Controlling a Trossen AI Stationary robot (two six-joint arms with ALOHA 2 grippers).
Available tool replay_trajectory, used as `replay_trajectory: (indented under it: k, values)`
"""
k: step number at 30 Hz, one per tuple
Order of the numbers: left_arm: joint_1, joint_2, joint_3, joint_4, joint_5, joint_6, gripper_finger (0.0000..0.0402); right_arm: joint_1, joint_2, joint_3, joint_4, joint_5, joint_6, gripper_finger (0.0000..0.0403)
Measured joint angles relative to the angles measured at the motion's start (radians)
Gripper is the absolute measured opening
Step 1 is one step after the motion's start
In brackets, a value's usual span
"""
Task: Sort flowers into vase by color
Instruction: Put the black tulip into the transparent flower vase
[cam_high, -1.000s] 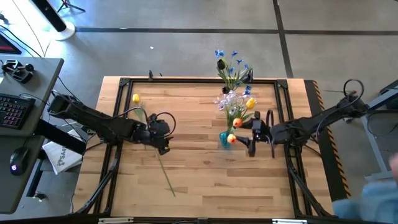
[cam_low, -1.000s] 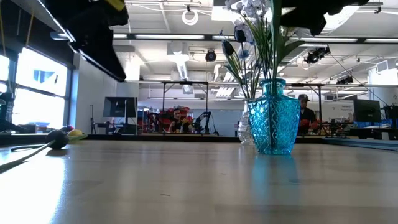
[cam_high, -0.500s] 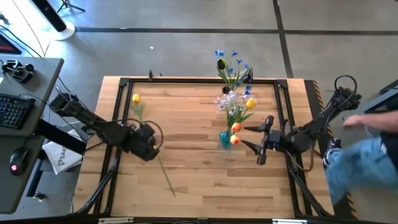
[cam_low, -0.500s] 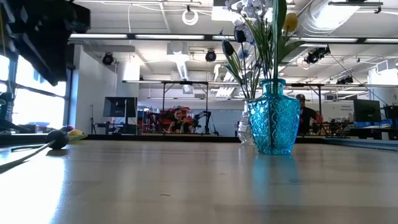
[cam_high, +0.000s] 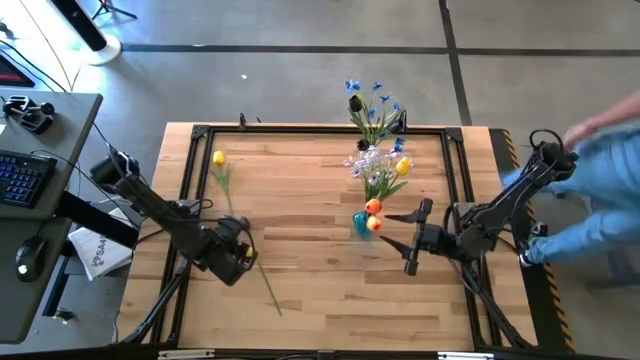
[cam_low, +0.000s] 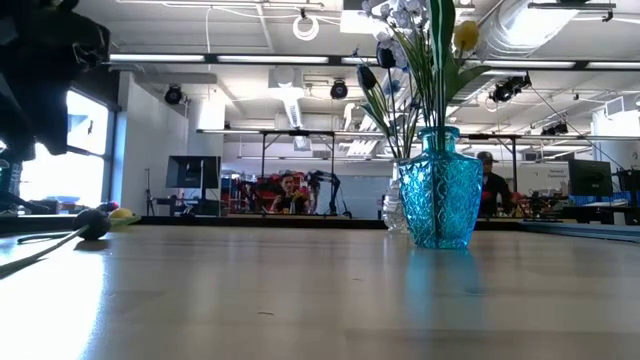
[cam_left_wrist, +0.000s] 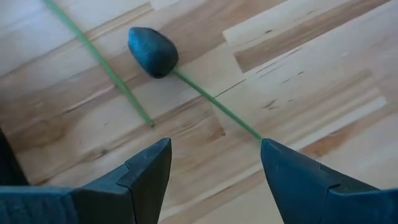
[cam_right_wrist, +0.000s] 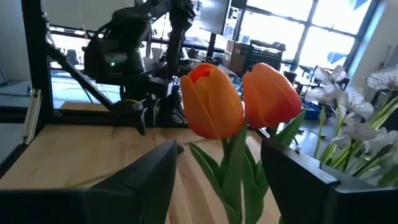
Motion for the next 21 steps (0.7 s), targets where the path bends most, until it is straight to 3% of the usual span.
replay_trajectory:
  k: [5, 12, 16, 21]
  values:
    - [0.008, 0.031, 0.0, 0.001, 0.047, -0.002, 0.0236, 0.028, -0.055, 0.022, -0.126, -0.004, 0.048, 0.0231]
    - [-0.015, 0.037, -0.017, 0.005, -0.004, -0.119, 0.0236, 0.092, -0.141, 0.06, -0.496, -0.165, 0.417, 0.0231]
    - [-0.021, 0.037, -0.084, 0.05, -0.013, -0.238, 0.0236, 0.101, -0.104, 0.014, -0.511, -0.151, 0.542, 0.0231]
    - [0.007, 0.037, -0.17, 0.246, -0.032, -0.241, 0.0236, 0.101, -0.023, -0.044, -0.506, -0.085, 0.696, 0.0231]
